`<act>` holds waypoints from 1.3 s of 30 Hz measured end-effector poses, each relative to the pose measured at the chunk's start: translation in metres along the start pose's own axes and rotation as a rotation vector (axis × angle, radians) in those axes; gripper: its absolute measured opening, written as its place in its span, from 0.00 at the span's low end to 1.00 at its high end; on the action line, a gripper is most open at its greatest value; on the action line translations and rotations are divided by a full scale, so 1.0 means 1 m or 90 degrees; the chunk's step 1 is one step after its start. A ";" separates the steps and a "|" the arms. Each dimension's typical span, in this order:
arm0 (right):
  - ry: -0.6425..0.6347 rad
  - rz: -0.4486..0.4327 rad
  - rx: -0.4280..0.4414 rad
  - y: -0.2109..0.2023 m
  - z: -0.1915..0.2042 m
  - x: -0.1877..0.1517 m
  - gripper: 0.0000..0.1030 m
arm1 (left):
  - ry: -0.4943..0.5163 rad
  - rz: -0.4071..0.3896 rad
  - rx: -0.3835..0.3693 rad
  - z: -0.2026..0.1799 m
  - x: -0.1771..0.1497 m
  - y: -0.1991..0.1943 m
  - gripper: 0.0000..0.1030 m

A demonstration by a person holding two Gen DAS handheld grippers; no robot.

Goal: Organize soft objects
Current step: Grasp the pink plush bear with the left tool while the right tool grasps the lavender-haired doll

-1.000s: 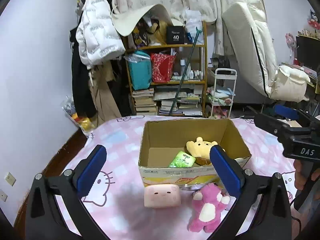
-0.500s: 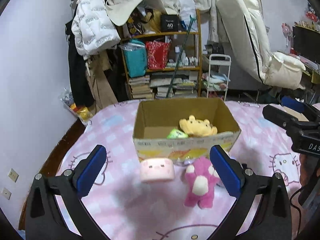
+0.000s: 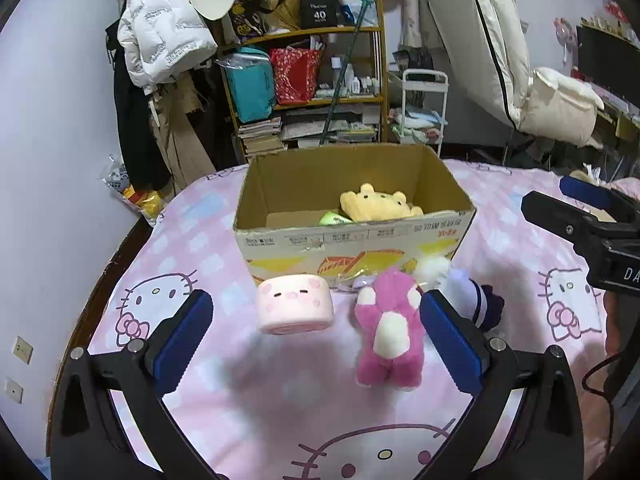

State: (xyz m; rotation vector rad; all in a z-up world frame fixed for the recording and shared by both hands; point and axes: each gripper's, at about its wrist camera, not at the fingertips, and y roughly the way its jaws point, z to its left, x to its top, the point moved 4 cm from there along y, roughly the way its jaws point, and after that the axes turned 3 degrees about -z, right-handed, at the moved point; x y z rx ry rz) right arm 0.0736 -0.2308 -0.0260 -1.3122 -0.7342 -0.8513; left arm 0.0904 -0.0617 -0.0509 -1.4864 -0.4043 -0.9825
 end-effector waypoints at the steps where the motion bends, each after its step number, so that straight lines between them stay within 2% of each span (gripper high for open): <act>1: 0.001 0.006 0.001 0.002 -0.001 -0.001 1.00 | 0.003 0.004 -0.004 -0.001 -0.001 0.001 0.99; 8: 0.006 0.045 -0.004 0.023 -0.005 -0.013 1.00 | 0.006 0.033 -0.027 -0.009 -0.007 0.016 0.99; 11: 0.004 0.057 -0.001 0.029 -0.004 -0.017 1.00 | 0.005 0.025 -0.025 -0.013 -0.009 0.018 0.99; 22: -0.006 0.117 0.008 0.061 0.003 -0.037 1.00 | 0.058 0.062 -0.041 -0.036 -0.022 0.042 0.99; 28: 0.019 0.156 0.002 0.072 -0.003 -0.045 1.00 | 0.056 0.099 -0.065 -0.043 -0.029 0.060 0.99; 39: 0.020 0.245 0.002 0.091 -0.001 -0.069 1.00 | 0.037 0.150 -0.069 -0.045 -0.042 0.087 0.99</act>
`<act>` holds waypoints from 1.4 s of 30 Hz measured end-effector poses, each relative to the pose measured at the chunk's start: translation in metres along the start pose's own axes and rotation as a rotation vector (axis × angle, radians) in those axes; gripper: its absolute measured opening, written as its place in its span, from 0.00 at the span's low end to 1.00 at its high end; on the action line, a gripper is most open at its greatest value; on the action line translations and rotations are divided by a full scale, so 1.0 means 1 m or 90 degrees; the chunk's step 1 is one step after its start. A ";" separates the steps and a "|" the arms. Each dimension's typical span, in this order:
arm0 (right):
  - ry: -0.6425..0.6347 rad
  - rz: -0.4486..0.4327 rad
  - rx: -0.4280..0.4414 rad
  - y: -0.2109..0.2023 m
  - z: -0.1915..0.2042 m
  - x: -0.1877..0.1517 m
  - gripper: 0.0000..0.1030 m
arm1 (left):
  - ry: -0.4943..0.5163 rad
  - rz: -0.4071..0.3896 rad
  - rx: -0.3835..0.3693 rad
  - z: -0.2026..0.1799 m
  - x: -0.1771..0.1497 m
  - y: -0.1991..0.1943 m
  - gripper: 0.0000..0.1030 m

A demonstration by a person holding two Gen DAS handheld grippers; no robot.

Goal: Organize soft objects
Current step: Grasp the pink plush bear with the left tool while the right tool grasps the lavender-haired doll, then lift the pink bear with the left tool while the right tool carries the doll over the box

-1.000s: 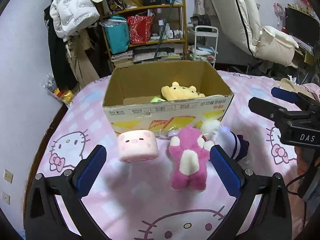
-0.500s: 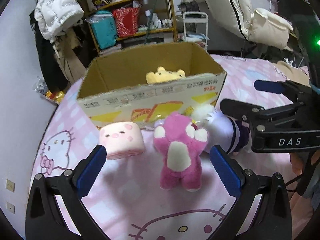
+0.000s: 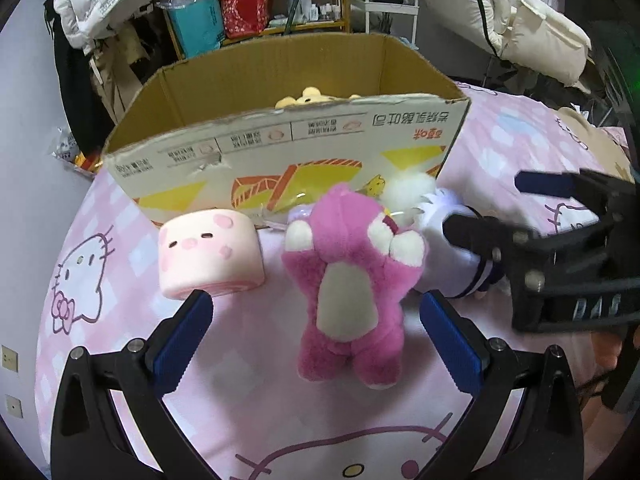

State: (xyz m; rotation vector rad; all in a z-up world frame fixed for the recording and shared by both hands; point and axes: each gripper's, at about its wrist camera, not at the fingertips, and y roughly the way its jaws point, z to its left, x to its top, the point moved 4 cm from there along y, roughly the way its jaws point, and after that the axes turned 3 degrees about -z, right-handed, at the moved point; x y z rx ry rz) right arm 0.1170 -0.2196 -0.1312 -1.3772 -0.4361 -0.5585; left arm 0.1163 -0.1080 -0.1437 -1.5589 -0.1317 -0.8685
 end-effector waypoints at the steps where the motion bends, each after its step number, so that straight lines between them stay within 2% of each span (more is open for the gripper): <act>1: 0.000 0.004 0.000 0.001 0.000 -0.001 1.00 | -0.002 0.003 -0.003 0.000 0.000 0.002 0.99; 8: 0.009 0.040 0.033 0.013 0.004 -0.008 1.00 | 0.004 0.015 -0.003 -0.002 0.002 0.019 0.97; 13: 0.013 0.076 0.042 0.025 0.006 -0.015 0.88 | 0.018 0.032 -0.016 -0.007 -0.002 0.024 0.74; 15: 0.012 0.082 0.053 0.026 0.008 -0.015 0.83 | 0.021 0.042 -0.038 -0.010 -0.005 0.027 0.58; 19: -0.014 0.082 0.047 0.027 0.012 -0.016 0.80 | 0.009 0.053 -0.058 -0.014 -0.008 0.028 0.46; 27: -0.006 0.080 0.053 0.024 0.014 -0.013 0.72 | -0.002 0.049 -0.059 -0.012 -0.008 0.024 0.44; 33: -0.012 0.066 0.052 0.015 0.014 -0.012 0.71 | 0.001 0.047 -0.037 -0.008 -0.011 0.021 0.44; 42: 0.014 0.016 0.056 -0.009 0.007 -0.006 0.70 | -0.032 0.028 -0.023 0.007 -0.012 0.005 0.44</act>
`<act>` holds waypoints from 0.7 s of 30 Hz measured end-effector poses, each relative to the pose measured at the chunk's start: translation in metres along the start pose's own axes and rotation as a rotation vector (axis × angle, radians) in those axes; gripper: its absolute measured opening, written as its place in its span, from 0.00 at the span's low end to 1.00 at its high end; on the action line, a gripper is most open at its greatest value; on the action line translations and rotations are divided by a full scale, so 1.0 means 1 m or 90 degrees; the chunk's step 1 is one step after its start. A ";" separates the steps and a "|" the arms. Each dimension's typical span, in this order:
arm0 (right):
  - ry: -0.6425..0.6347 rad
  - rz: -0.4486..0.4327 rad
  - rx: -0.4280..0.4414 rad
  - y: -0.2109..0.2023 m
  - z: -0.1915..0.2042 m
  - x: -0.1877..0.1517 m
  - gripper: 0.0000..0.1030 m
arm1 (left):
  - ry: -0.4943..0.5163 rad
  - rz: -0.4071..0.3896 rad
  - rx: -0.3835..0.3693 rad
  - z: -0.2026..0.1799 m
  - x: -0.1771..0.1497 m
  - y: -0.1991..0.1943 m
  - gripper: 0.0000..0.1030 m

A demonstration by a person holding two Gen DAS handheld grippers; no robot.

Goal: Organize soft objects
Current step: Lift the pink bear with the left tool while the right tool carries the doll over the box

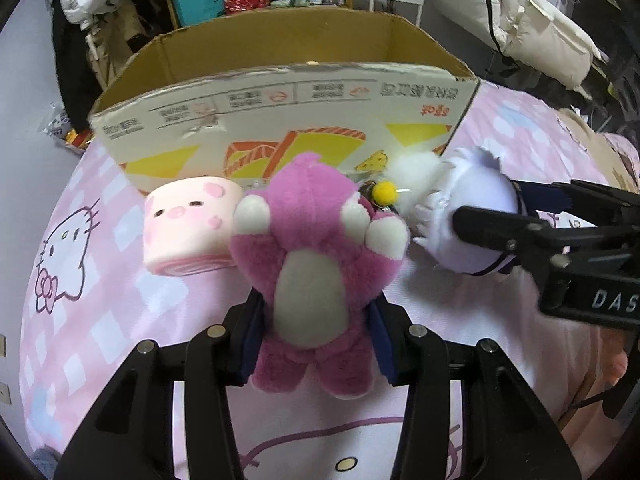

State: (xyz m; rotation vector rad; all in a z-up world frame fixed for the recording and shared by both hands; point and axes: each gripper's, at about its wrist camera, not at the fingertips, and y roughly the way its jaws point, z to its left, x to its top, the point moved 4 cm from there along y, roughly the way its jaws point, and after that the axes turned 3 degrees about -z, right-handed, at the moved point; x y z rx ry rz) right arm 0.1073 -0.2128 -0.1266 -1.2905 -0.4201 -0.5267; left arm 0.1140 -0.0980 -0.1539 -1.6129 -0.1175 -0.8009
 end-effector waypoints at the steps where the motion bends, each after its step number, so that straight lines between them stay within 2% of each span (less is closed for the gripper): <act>1: 0.000 -0.009 0.000 -0.003 0.000 0.001 0.70 | -0.006 -0.006 -0.001 0.002 0.000 -0.003 0.44; 8: -0.025 -0.086 0.018 -0.031 0.014 0.005 0.70 | -0.036 -0.058 0.016 0.016 0.002 -0.032 0.44; 15: -0.066 -0.163 0.006 -0.063 0.033 0.009 0.70 | -0.042 -0.108 0.048 0.025 0.003 -0.064 0.44; 21: -0.077 -0.229 0.002 -0.091 0.039 0.013 0.70 | -0.026 -0.187 0.080 0.028 0.008 -0.101 0.44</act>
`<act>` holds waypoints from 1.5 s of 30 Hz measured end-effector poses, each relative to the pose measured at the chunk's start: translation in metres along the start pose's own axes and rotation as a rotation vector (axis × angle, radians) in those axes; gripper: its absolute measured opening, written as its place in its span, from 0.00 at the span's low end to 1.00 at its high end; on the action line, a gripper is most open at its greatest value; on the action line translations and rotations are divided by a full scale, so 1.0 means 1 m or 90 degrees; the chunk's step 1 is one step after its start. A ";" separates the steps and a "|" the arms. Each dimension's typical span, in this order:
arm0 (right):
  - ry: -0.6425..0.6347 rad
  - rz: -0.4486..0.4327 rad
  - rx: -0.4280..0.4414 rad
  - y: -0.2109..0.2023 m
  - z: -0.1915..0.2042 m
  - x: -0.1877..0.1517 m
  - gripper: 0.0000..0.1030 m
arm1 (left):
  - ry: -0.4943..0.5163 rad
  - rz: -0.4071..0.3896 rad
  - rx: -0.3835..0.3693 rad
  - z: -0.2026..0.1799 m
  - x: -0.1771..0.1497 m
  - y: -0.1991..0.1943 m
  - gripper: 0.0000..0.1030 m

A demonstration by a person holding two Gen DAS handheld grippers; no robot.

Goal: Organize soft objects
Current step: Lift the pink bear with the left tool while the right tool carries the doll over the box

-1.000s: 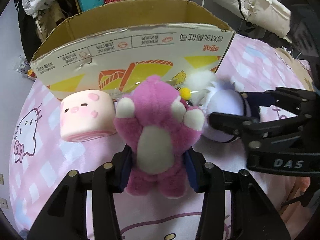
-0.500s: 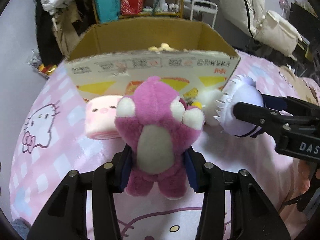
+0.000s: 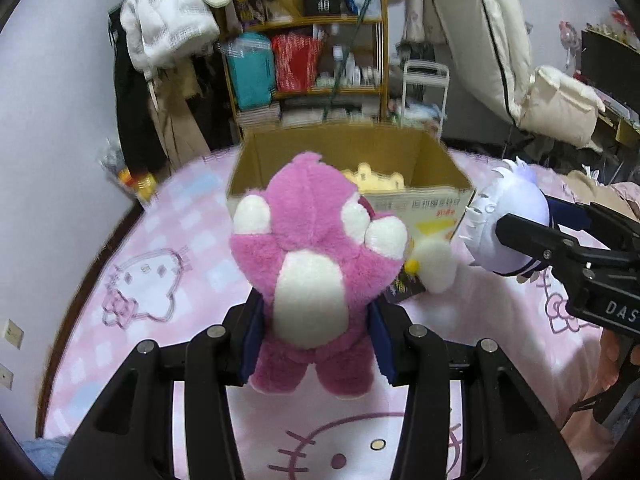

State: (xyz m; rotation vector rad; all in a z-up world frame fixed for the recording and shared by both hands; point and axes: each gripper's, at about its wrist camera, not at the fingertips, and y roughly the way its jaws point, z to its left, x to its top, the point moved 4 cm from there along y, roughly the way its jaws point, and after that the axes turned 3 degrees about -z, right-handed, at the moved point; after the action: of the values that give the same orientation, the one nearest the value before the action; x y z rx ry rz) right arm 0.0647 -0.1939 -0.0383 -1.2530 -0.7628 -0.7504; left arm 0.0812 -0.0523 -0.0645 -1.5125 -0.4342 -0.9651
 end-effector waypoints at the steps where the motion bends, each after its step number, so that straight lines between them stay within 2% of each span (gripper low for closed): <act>1: 0.001 -0.011 0.000 -0.004 0.001 0.004 0.70 | 0.002 -0.022 0.007 0.000 0.004 -0.008 0.44; 4: -0.003 -0.036 0.005 -0.013 0.002 0.018 0.70 | 0.002 -0.066 0.011 0.002 0.019 -0.024 0.44; 12: -0.028 -0.106 0.004 -0.028 0.013 0.061 0.70 | 0.011 -0.138 0.020 0.009 0.059 -0.048 0.44; 27: -0.023 -0.216 0.013 -0.032 0.009 0.149 0.70 | 0.026 -0.255 0.060 0.023 0.141 -0.062 0.45; 33: -0.026 -0.231 0.011 -0.025 0.007 0.156 0.70 | 0.027 -0.267 0.053 0.025 0.153 -0.049 0.45; 41: -0.020 -0.227 0.009 -0.013 0.001 0.153 0.71 | 0.026 -0.248 0.044 0.024 0.140 -0.022 0.45; 45: -0.023 -0.220 0.008 -0.001 -0.004 0.141 0.71 | 0.023 -0.237 0.037 0.023 0.135 -0.008 0.45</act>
State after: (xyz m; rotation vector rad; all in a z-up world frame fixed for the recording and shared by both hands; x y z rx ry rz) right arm 0.1409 -0.2091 0.0795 -1.1387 -1.0279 -1.0018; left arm 0.1613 -0.0642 0.0462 -1.3853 -0.7297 -1.2548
